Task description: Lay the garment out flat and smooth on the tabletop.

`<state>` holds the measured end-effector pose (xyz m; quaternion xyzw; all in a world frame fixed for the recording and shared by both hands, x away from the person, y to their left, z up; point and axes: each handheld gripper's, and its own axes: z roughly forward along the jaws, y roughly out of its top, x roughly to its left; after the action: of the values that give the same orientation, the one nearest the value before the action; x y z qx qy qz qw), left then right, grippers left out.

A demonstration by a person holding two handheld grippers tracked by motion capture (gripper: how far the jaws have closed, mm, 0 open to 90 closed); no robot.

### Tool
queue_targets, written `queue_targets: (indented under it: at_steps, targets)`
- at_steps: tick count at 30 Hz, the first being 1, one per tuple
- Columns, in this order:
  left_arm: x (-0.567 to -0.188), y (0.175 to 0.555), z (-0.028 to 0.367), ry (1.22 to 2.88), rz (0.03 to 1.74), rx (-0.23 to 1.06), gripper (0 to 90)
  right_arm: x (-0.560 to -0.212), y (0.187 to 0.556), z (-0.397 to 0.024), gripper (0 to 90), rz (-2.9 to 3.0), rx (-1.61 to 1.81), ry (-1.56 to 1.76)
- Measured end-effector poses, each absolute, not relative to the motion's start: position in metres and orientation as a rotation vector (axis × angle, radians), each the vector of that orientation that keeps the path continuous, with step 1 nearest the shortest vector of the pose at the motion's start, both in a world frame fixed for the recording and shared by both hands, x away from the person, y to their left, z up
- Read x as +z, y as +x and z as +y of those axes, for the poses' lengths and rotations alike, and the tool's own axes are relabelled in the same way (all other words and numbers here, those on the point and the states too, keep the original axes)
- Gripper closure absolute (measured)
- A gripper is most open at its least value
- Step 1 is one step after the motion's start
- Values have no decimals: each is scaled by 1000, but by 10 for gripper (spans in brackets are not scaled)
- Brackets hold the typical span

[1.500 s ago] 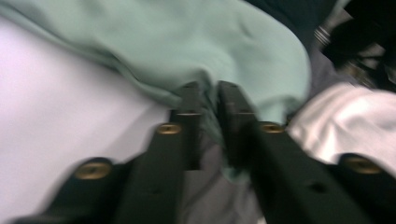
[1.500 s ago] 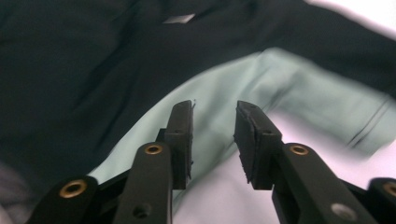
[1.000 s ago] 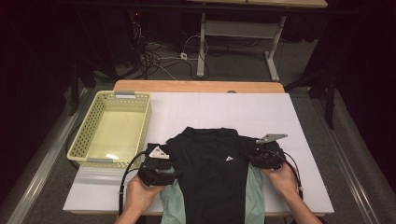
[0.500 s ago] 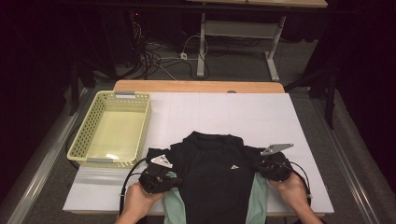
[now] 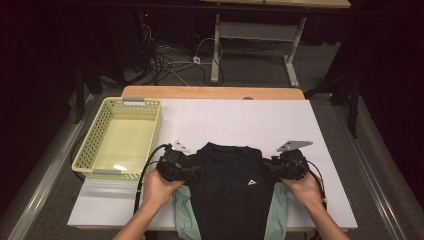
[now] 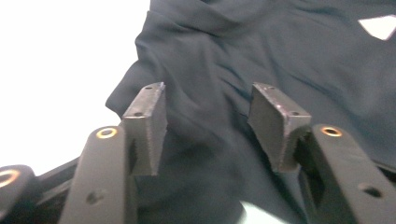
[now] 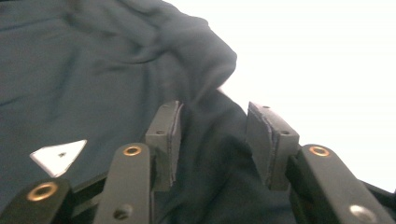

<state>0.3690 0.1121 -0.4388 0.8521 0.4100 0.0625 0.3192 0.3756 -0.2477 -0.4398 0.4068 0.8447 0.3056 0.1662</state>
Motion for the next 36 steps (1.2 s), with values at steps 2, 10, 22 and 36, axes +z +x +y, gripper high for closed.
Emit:
queue_targets:
  at_steps: [2, 10, 22, 36]
  targets:
    - [-444, 381, 107, 2257, 1118, 176, 417, -446, 386, -248, 539, 2416, 848, 1189]
    - [-460, 405, 103, 2309, 1204, 140, 454, -458, 400, -242, 719, 2488, 785, 1176]
    - [-449, 421, 96, 2350, 1168, 166, 869, -447, 415, -240, 879, 2505, 744, 1165]
    - [-409, 458, 94, 2294, 1161, 307, 871, -428, 441, -245, 879, 2357, 800, 1219]
